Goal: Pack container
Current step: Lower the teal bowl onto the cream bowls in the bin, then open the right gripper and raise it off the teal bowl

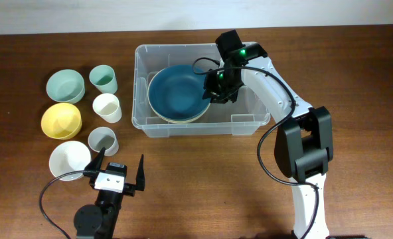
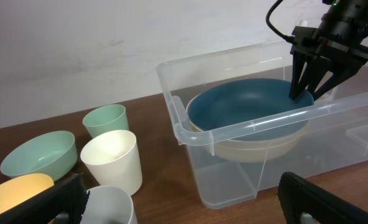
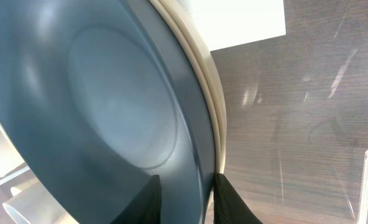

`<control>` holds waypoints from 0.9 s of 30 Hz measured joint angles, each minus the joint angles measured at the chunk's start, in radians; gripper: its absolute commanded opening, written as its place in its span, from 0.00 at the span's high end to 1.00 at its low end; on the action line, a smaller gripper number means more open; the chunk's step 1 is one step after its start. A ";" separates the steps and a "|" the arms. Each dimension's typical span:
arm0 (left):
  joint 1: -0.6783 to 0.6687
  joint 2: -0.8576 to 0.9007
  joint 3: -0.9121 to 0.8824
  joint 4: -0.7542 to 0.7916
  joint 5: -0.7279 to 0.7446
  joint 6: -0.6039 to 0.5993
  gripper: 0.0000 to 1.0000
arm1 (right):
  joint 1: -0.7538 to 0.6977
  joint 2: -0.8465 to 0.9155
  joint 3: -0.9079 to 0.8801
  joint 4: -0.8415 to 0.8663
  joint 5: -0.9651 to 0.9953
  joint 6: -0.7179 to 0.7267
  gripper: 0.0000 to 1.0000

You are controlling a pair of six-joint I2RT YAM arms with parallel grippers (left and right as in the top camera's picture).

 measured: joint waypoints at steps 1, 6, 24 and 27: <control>0.000 0.000 0.000 0.000 0.000 0.000 0.00 | 0.000 0.000 0.000 0.000 0.000 0.000 0.77; 0.000 0.000 0.000 0.000 0.000 0.000 0.00 | 0.000 0.000 0.000 -0.009 0.009 -0.010 0.91; 0.000 0.000 0.000 0.000 0.000 0.000 0.00 | 0.000 0.000 0.000 -0.018 0.046 -0.016 0.96; 0.000 0.000 0.000 0.000 0.000 0.000 0.00 | 0.000 0.000 0.000 -0.018 0.038 -0.016 0.96</control>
